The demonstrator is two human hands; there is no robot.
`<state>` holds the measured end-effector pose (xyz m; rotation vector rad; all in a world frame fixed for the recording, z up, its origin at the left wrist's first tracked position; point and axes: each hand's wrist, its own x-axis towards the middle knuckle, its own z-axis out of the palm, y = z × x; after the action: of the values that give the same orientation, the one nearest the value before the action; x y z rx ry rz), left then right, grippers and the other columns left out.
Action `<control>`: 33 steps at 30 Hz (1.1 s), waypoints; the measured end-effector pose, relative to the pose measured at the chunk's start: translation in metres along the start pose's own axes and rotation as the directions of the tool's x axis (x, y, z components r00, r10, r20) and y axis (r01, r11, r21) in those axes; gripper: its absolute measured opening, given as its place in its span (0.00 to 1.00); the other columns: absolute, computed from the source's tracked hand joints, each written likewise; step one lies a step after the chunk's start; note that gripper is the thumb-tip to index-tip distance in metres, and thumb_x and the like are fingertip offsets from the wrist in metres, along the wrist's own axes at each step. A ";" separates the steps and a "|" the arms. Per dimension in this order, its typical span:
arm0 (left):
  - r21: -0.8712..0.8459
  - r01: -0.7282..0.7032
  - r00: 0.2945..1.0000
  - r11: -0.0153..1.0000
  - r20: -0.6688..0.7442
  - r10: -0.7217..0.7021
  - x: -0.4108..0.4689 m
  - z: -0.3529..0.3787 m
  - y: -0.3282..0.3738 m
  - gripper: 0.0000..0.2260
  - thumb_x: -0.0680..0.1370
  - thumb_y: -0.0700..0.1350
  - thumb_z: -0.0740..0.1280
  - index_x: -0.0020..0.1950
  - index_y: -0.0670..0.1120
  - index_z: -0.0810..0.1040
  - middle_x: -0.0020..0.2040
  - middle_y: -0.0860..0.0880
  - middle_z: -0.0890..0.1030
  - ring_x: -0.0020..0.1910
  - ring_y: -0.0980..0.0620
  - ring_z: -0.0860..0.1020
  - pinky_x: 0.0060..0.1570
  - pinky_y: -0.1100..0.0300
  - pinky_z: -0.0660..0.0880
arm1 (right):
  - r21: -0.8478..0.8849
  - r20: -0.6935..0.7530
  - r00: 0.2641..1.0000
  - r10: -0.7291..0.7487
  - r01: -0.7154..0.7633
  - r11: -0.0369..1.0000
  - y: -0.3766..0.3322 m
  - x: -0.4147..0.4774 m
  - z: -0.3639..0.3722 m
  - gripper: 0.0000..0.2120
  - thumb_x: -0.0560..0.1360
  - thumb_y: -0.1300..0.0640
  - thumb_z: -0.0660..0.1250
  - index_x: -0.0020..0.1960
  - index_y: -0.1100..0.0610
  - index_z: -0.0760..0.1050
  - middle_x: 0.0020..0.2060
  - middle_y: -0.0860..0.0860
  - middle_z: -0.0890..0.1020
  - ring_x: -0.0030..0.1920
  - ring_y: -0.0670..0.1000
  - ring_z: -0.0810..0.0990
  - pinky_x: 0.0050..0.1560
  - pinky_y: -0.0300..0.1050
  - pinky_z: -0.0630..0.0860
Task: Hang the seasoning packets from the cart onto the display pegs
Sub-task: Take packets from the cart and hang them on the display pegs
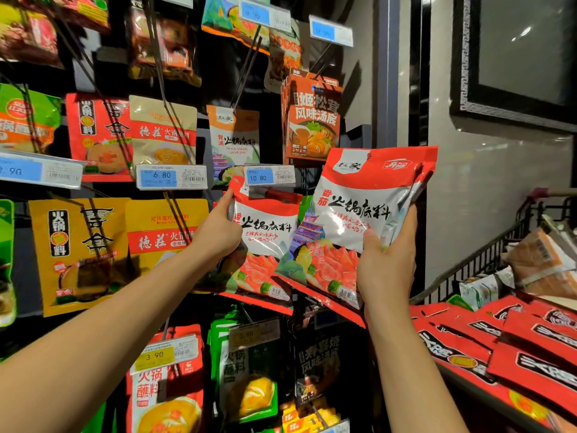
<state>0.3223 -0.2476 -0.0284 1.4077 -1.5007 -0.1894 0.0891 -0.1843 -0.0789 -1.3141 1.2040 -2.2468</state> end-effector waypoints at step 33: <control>-0.108 -0.247 0.968 0.963 -0.068 0.240 -0.017 0.003 0.004 0.32 0.81 0.38 0.66 0.81 0.54 0.60 0.75 0.54 0.69 0.50 0.50 0.82 0.44 0.59 0.77 | 0.006 0.028 1.000 0.008 -0.008 1.000 0.010 0.004 0.001 0.32 0.83 0.59 0.64 0.81 0.38 0.56 0.71 0.45 0.76 0.67 0.54 0.78 0.67 0.62 0.75</control>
<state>0.3141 -0.2337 -0.0362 1.1164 -1.5768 -0.0826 0.0863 -0.1933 -0.0835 -1.3315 1.1900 -2.2173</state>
